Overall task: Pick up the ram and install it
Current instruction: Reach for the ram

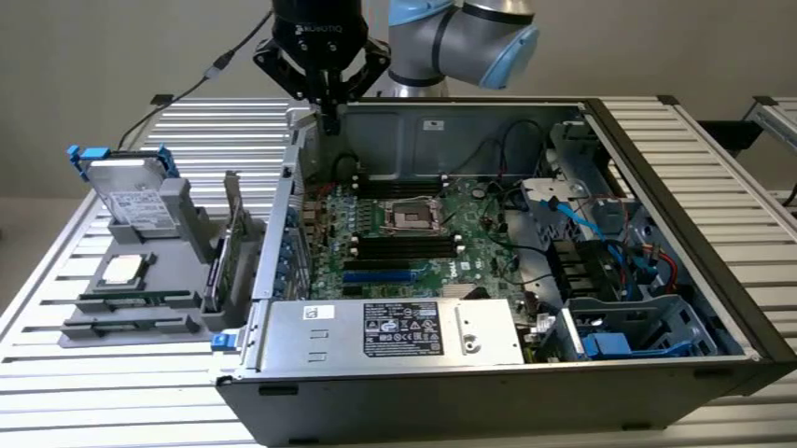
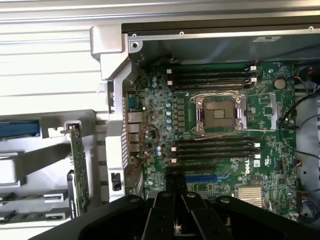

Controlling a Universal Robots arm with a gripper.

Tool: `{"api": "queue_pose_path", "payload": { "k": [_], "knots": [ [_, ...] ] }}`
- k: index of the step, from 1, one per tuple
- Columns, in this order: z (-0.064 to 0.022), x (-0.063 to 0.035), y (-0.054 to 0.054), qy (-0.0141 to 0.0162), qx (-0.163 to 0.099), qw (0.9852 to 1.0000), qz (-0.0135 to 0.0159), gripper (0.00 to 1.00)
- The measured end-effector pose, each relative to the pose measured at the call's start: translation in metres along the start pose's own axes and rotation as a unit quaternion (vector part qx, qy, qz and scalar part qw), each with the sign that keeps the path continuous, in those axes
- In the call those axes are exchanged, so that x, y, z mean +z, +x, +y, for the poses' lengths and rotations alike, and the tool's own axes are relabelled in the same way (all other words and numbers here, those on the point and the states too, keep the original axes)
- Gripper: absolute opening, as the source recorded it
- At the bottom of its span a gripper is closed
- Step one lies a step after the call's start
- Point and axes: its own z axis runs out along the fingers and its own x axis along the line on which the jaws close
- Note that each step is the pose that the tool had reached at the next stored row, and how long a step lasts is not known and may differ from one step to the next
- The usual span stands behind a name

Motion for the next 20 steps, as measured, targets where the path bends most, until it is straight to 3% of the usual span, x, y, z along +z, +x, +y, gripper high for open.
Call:
{"api": "queue_pose_path", "payload": {
  "k": [5,20],
  "knots": [
    [-0.0016,0.0000,0.023,0.0007,0.000,1.0000,0.0091,0.10],
    [-0.0070,0.0003,0.091,0.0005,0.000,0.9999,0.0105,0.10]
  ]
}}
